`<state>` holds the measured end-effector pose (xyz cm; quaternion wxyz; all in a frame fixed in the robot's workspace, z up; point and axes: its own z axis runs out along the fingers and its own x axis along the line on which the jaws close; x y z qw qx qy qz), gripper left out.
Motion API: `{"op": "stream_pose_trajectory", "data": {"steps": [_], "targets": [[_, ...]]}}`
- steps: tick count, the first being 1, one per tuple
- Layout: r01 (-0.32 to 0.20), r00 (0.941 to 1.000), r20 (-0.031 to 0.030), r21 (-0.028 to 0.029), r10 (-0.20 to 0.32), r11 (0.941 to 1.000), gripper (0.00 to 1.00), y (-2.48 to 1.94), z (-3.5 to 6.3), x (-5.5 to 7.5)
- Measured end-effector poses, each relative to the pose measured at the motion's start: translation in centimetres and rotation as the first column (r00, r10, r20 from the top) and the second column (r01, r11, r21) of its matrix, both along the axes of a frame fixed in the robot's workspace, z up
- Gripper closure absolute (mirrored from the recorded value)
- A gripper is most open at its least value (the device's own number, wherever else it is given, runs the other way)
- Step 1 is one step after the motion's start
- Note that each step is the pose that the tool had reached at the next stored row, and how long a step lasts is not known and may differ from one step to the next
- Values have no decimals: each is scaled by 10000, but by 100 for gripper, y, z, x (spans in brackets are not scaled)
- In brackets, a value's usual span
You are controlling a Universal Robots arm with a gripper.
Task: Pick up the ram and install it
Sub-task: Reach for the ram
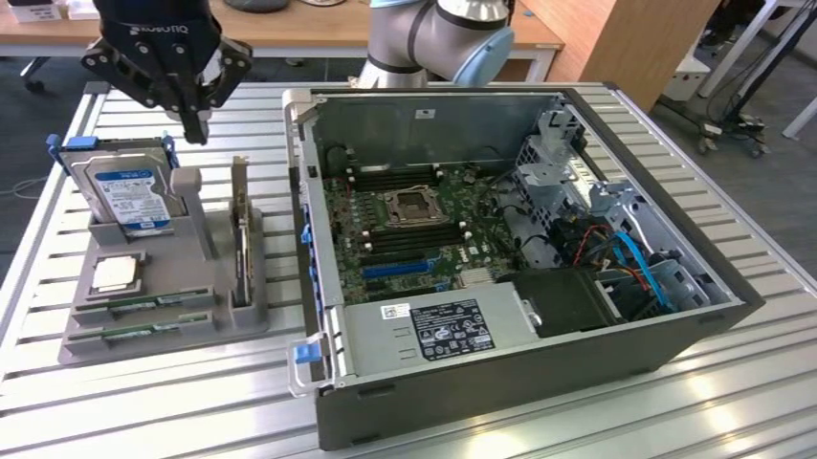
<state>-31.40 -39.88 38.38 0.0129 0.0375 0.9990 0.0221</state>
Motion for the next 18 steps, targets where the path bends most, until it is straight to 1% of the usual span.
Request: {"op": "stream_pose_trajectory", "data": {"steps": [18], "targets": [[0,10000,0,0,0,10000,90,0,-25,-353]]}}
